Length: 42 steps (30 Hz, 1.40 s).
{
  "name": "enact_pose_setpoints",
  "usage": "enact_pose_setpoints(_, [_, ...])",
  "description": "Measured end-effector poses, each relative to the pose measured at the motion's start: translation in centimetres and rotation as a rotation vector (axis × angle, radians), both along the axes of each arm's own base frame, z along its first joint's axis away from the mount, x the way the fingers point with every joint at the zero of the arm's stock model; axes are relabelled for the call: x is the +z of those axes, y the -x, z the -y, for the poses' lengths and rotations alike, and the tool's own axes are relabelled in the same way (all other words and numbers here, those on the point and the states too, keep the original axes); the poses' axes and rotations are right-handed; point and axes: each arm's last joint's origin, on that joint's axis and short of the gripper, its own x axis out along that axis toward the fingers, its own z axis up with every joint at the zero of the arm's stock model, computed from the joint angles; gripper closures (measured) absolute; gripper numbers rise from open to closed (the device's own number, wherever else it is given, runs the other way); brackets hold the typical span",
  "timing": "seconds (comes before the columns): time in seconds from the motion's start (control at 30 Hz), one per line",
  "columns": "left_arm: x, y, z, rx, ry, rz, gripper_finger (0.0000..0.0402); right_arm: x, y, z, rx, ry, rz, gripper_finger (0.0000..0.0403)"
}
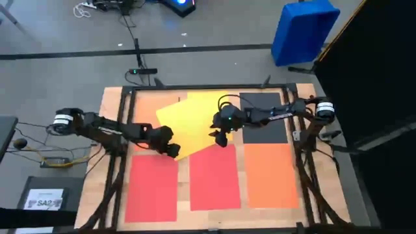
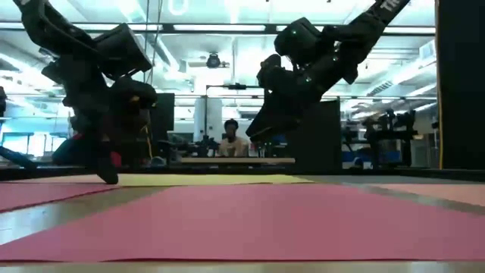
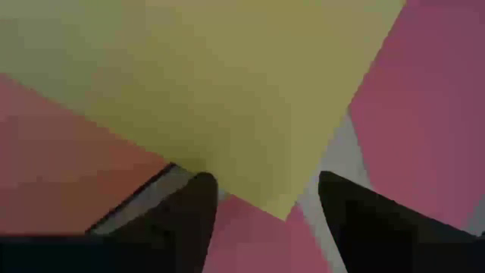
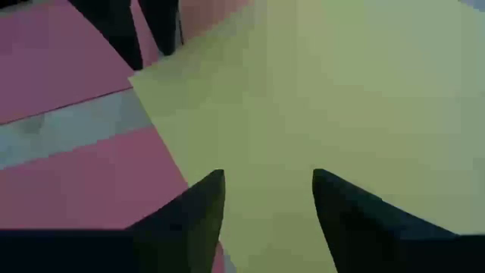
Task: Organize paper
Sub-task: Stack the yellow paper on top of the yellow paper
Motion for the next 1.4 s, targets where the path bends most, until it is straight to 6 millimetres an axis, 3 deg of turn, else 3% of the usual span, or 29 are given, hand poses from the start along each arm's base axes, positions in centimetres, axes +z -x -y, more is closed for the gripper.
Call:
enact_pose_setpoints(0.6, [1.1, -2.3, -1.9, -0.018, -0.123, 0.290, 0.0188, -0.3, 0.3, 0.6, -0.020, 0.088, -0.047, 0.0227])
enact_pose_setpoints(0.77, [1.4, -1.6, -2.9, -0.012, -0.114, 0.266, 0.0188, -0.8, 0.9, 1.2, -0.099, 0.086, -0.127, 0.0227])
enact_pose_setpoints(1.03, [2.9, 0.7, -6.3, 0.103, -0.214, 0.254, 0.0188, -1.5, 2.3, 3.4, -0.238, -0.008, -0.219, 0.0227])
enact_pose_setpoints(1.23, [3.6, 1.8, -7.7, 0.116, -0.338, -0.029, 0.0188, -1.7, 2.9, 4.6, -0.269, -0.006, -0.255, 0.0227])
enact_pose_setpoints(1.4, [6.0, 0.2, -9.3, 0.081, -0.494, -0.151, 0.0188, -1.8, 3.4, 5.3, -0.321, 0.042, -0.292, 0.0227])
